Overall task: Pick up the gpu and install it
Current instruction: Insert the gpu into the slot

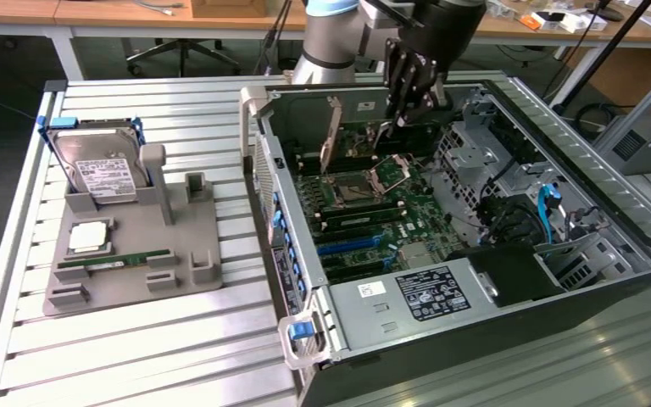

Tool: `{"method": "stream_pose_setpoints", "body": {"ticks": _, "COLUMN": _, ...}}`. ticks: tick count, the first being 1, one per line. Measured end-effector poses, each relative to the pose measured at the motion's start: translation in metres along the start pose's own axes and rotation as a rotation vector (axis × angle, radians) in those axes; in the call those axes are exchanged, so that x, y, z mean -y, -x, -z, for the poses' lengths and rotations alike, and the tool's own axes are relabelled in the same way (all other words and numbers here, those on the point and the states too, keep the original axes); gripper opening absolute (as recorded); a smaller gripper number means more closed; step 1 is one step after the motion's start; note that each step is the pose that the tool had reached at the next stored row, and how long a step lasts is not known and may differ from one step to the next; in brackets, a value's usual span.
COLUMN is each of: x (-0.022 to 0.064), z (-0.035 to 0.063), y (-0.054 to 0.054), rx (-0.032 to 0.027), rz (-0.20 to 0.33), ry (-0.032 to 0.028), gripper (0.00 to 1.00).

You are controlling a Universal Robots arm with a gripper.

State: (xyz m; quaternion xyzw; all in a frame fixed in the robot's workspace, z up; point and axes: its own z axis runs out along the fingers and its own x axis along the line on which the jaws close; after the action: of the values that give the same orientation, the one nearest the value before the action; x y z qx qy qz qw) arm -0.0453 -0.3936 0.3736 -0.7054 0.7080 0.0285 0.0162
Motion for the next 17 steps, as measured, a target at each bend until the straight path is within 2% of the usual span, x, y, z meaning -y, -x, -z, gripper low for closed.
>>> {"method": "stream_pose_setpoints", "body": {"ticks": 17, "x": 0.0001, "z": -0.0044, "y": -0.0007, "rx": 0.0, "rz": 0.0, "ry": 0.0, "gripper": 0.27}}
